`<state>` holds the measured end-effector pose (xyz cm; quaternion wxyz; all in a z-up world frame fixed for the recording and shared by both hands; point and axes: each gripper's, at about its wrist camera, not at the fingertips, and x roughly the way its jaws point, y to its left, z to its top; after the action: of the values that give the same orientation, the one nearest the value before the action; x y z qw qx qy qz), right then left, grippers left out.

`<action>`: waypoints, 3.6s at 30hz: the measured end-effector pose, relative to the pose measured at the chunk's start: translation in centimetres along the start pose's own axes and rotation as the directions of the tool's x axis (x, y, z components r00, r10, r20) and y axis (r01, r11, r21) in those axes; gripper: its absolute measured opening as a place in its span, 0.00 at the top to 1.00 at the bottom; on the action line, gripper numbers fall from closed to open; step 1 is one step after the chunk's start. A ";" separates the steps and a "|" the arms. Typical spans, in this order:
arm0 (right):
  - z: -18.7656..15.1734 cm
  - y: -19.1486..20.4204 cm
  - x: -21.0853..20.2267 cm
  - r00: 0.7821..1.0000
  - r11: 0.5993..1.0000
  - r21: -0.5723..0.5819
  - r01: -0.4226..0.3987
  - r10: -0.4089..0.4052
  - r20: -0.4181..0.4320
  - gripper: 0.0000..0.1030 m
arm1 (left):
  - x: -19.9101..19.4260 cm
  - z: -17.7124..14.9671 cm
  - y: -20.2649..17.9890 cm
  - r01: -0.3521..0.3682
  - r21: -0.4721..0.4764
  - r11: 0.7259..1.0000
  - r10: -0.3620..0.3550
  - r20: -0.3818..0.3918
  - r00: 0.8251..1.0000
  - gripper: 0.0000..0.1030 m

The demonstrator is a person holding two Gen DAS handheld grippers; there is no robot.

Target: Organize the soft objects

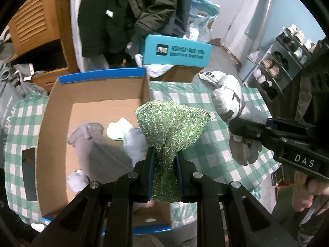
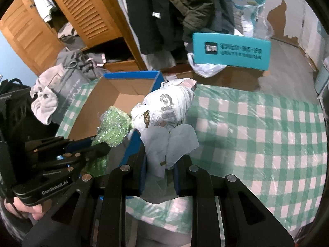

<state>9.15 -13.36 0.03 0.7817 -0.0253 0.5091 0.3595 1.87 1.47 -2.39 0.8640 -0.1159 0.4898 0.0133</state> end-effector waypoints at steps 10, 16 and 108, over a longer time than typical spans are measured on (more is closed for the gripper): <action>1.9 3.7 1.8 0.999 0.998 -0.048 -0.031 0.031 -0.015 0.81 | -0.9 -0.2 3.9 -0.024 -0.064 0.998 0.026 0.018 0.999 0.82; 2.8 5.6 3.3 0.998 0.996 -0.070 -0.047 0.045 -0.034 0.81 | -1.1 -0.3 6.2 -0.047 -0.103 0.994 0.049 0.022 0.999 0.82; 0.6 4.4 -3.6 0.991 0.996 -0.074 0.056 -0.046 0.129 0.29 | -8.0 -0.1 2.7 -0.215 -0.037 0.976 0.218 0.187 0.958 0.17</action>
<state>6.19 -11.79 4.73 0.8198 -0.0456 0.4432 0.3598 -2.73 4.74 3.82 0.8991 -0.0669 0.4148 0.1228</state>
